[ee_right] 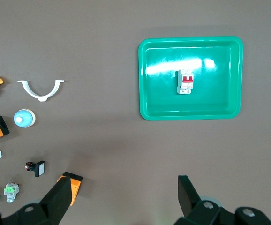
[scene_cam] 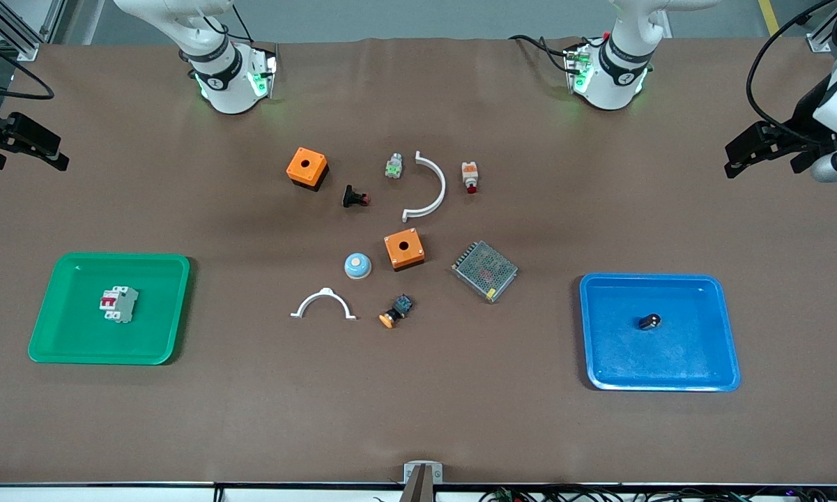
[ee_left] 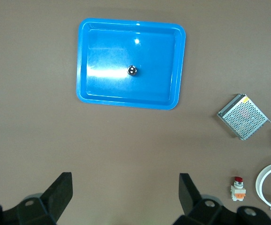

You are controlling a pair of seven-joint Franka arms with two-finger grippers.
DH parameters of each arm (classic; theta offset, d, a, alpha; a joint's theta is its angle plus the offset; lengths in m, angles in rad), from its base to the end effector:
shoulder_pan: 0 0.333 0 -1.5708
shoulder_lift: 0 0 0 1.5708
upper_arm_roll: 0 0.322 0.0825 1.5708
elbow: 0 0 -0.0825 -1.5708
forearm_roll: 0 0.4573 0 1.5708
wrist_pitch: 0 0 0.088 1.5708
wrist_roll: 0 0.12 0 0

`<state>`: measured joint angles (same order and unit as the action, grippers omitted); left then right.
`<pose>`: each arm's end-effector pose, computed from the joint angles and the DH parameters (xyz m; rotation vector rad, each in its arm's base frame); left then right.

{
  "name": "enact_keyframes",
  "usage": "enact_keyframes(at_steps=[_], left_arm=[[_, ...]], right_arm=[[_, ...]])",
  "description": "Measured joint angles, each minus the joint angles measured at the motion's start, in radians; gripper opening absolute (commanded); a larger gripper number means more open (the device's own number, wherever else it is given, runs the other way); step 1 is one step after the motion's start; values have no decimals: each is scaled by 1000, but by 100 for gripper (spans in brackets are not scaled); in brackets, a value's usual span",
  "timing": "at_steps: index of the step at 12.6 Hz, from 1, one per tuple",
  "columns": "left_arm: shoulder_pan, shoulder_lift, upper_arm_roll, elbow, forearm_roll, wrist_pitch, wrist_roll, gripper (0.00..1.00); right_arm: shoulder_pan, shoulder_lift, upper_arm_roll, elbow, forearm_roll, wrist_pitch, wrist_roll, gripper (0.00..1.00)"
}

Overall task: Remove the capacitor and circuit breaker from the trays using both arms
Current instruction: 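Move the left gripper over the black capacitor in the blue tray, then lower the left gripper to the capacitor while the right gripper reaches the breaker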

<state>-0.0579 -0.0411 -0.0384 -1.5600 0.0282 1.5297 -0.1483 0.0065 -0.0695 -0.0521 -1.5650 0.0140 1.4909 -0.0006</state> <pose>0.6084 -0.0557 0.6452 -3.1122 -0.0830 -0.0223 0.5966 -0.0265 0.6562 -3.1232 0.0684 0.0067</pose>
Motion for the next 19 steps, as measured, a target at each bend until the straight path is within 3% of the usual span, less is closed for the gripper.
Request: enact_keyframes(at_steps=[5, 9, 15, 19], left_arm=[[0, 8, 0, 2, 0, 1, 1, 100], [21, 93, 3, 12, 0, 18, 1, 100], [42, 259, 4, -139, 0, 341, -5, 100], [95, 375, 5, -155, 0, 506, -6, 100]], right_arm=[[-6, 0, -1, -1, 0, 1, 0, 100], [-9, 0, -2, -4, 0, 0, 0, 100], [-40, 5, -3, -5, -3, -10, 9, 100], [-171, 124, -8, -1, -3, 151, 6, 100]])
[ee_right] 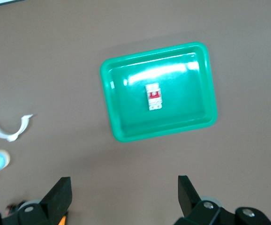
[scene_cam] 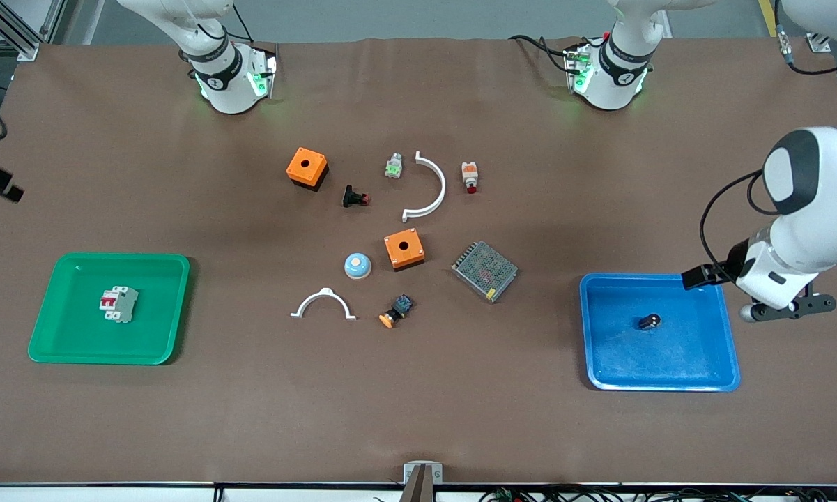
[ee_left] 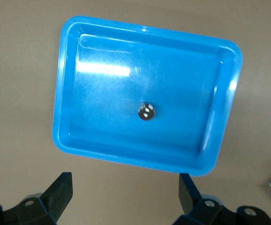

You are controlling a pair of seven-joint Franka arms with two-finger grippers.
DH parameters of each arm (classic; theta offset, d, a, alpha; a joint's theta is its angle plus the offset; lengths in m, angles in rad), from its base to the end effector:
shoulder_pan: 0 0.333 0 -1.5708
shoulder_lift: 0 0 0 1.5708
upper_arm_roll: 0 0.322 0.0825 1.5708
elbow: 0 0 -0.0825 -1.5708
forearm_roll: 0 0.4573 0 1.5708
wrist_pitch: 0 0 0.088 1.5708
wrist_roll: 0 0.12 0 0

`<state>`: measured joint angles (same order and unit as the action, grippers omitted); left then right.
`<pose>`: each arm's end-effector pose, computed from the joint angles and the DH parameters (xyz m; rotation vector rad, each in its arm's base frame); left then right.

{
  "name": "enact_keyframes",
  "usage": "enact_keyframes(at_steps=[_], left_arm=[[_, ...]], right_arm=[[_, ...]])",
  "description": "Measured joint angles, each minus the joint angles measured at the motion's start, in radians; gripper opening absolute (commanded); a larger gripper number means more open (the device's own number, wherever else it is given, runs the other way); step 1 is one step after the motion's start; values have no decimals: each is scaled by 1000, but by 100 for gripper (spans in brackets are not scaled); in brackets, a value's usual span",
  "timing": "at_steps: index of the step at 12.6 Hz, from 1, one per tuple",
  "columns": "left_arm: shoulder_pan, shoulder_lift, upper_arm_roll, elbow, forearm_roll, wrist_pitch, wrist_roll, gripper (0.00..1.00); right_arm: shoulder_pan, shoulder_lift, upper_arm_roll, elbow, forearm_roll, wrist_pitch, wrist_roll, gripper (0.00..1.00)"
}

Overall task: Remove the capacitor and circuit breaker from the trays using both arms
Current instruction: 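Lower the left gripper to the capacitor while the right gripper reaches the breaker, then close the left gripper on the capacitor and the right gripper on the breaker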

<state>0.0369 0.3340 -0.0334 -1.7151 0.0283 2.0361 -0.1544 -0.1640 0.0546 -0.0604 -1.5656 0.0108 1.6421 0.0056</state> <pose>0.7139 0.0059 0.3519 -3.1179 -0.2293 0.0182 0.6355 -0.1429 0.5919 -3.1155 0.3607 -0.0356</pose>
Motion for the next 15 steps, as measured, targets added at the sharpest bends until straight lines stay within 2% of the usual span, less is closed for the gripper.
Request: enact_keyframes(at_steps=[3, 6, 10, 15], left_arm=[[0, 95, -1, -12, 0, 129, -18, 99], [-1, 183, -2, -60, 0, 292, -30, 90], [-10, 222, -4, -65, 0, 336, -41, 80], [-13, 266, -7, -65, 0, 397, -42, 68]], right_arm=[[-88, 174, -2, -1, 0, 87, -18, 100], [-171, 299, -2, -41, 3, 325, -177, 100], [-163, 353, 21, -153, 3, 557, -217, 100], [-116, 497, 44, -173, 29, 714, -218, 100]])
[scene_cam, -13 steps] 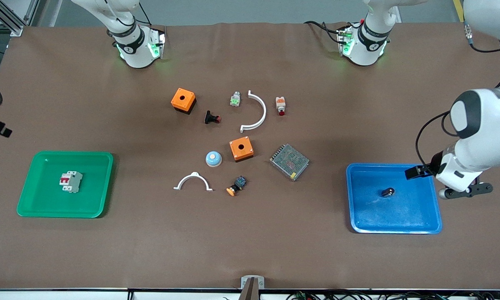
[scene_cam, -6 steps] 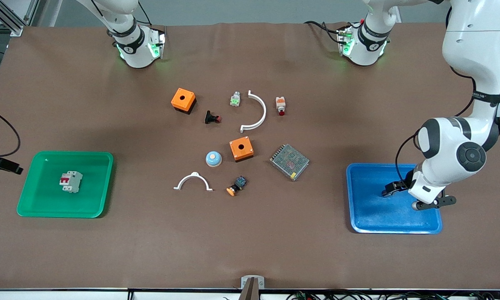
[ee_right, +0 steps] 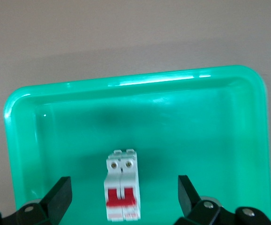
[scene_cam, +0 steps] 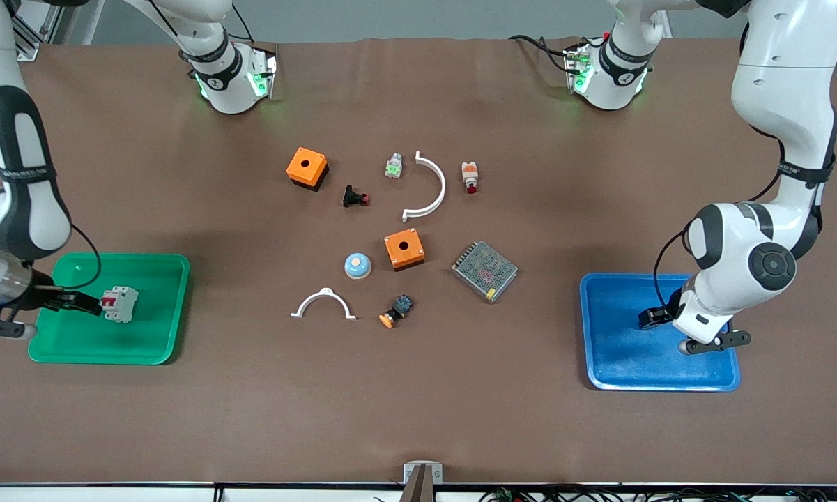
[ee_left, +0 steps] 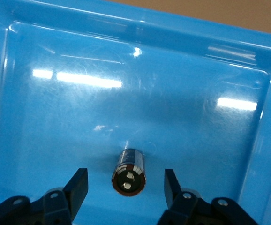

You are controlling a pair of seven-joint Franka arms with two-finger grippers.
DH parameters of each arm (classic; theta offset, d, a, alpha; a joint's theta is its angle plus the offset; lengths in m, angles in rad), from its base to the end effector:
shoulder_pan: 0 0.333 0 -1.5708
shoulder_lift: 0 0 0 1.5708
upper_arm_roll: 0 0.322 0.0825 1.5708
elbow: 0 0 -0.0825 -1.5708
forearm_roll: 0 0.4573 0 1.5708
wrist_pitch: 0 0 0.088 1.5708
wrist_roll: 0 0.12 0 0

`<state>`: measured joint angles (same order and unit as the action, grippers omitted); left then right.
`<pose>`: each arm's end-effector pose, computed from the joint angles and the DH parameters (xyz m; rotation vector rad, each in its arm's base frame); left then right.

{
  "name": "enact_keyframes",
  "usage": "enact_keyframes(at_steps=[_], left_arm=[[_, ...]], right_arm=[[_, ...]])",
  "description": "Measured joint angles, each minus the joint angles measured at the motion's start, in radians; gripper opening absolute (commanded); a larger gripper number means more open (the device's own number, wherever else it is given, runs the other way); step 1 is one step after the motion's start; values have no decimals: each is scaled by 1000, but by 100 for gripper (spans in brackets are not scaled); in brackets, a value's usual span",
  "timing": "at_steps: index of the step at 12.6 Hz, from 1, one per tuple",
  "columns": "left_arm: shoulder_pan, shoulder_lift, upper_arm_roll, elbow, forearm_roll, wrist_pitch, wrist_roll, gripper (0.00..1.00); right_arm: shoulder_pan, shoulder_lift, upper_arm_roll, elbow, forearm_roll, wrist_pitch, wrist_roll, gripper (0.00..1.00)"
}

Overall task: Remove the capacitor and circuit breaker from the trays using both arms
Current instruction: 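Close the left gripper on the capacitor and the right gripper on the breaker, then lift the capacitor and breaker and carry both toward the table's middle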

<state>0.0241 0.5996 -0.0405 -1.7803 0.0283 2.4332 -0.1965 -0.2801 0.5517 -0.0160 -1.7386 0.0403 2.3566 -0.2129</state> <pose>0.7194 -0.0103 0.1635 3.1202 0.2608 0.0834 0.7017 -0.2124 0.2108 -3.1314 0.1694 -0.1092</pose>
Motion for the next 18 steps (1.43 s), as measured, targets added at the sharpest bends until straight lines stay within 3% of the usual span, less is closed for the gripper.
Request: enact_keyframes(at_steps=[5, 7, 8, 10, 11, 12, 13, 14, 15, 18], left_arm=[[0, 30, -1, 8, 0, 10, 0, 62], [1, 34, -1, 9, 0, 10, 0, 54], [1, 34, -1, 9, 0, 10, 0, 42], [1, 34, -1, 10, 0, 10, 0, 6], [0, 34, -1, 10, 0, 10, 0, 0], [0, 34, -1, 11, 0, 10, 0, 0], [0, 34, -1, 13, 0, 10, 0, 0], [0, 33, -2, 17, 0, 10, 0, 0], [0, 30, -3, 24, 0, 8, 0, 0], [-10, -26, -11, 45, 0, -67, 0, 0]], right_arm=[[6, 55, 0, -52, 0, 136, -28, 100], [5, 57, -1, -95, 0, 171, -31, 100], [5, 57, -2, -110, 0, 186, -35, 100], [4, 56, -4, -131, 0, 200, -37, 99], [4, 56, -4, -137, 0, 201, -38, 92], [4, 55, -4, -141, 0, 201, -38, 67], [4, 55, -4, -142, 0, 200, -45, 32], [4, 54, -4, -142, 0, 198, -55, 6], [4, 52, -4, -142, 0, 191, -58, 0], [4, 34, -5, -123, 0, 125, -60, 0]])
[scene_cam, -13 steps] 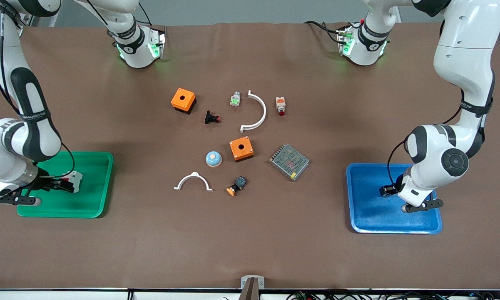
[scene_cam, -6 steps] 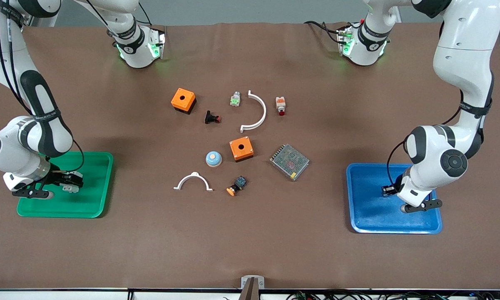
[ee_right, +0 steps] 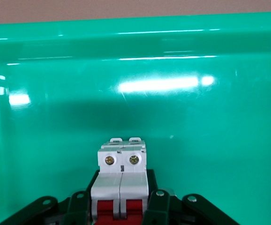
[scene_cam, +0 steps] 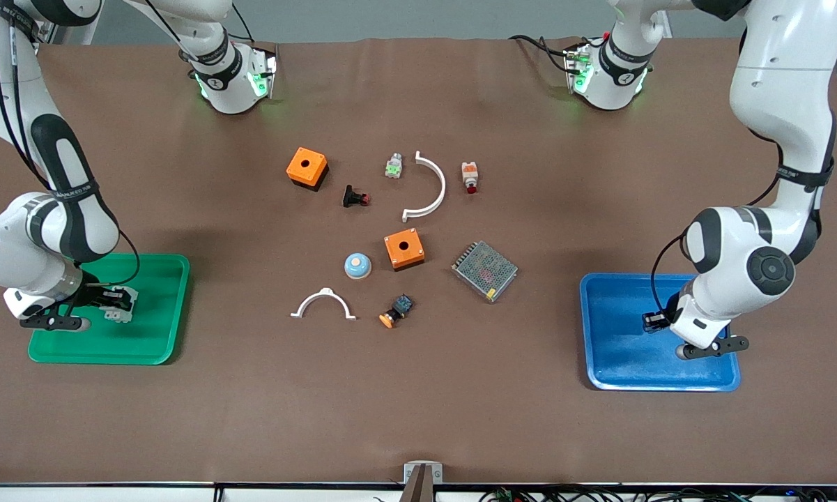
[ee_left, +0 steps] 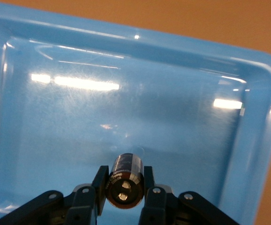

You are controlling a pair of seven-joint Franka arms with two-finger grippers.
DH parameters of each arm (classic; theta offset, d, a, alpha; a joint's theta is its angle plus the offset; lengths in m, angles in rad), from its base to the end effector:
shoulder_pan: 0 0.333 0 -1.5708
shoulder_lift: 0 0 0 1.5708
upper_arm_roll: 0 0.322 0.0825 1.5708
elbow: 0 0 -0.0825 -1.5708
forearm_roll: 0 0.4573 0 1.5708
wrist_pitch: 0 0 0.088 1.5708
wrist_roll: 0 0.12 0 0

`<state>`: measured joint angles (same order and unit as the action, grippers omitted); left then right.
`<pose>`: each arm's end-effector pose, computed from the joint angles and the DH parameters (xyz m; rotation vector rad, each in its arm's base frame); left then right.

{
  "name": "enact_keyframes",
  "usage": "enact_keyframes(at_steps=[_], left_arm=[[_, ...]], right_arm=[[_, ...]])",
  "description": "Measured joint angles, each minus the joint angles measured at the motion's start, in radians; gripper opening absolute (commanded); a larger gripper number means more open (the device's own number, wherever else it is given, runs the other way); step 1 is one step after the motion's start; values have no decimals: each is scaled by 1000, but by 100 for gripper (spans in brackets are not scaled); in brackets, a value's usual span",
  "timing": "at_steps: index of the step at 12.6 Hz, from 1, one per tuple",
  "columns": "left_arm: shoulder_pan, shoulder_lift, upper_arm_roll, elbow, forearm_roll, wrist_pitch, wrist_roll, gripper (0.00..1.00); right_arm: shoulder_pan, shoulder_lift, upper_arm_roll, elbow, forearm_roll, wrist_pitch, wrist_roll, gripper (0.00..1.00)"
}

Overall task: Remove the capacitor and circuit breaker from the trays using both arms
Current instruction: 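Lift the capacitor and breaker and carry both toward the table's middle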

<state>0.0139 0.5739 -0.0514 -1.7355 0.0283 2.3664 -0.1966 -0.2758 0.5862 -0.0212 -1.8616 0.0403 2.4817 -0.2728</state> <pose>0.7321 -0.0246 0.1974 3.1178 0.2319 0.0886 0.6644 -0.2030 0.1399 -3.1366 0.0814 -0.0574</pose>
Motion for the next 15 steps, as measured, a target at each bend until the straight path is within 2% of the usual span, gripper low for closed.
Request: enact_keyframes(at_steps=[4, 5, 7, 9, 11, 13, 15], left_arm=[[-33, -107, -17, 2, 0, -146, -19, 0], [-34, -121, -33, 2, 0, -175, -32, 0], [-36, -139, -80, 1, 0, -214, -90, 0], [-40, -144, -142, 0, 0, -226, -165, 0], [-61, -145, -191, -3, 0, -228, -248, 0], [-120, -145, -202, -6, 0, -228, -352, 0], [-206, -145, -204, -12, 0, -228, -497, 0]], right_arm=[[1, -57, 1, 120, 0, -304, -3, 1], [5, -96, 5, 130, 5, -377, -4, 1], [44, -189, 13, 92, 82, -438, 18, 1], [141, -278, 19, -14, 114, -394, 134, 1], [280, -336, 24, -142, 114, -290, 286, 1], [402, -347, 26, -247, 114, -168, 363, 1], [479, -347, 25, -329, 114, -69, 408, 2]])
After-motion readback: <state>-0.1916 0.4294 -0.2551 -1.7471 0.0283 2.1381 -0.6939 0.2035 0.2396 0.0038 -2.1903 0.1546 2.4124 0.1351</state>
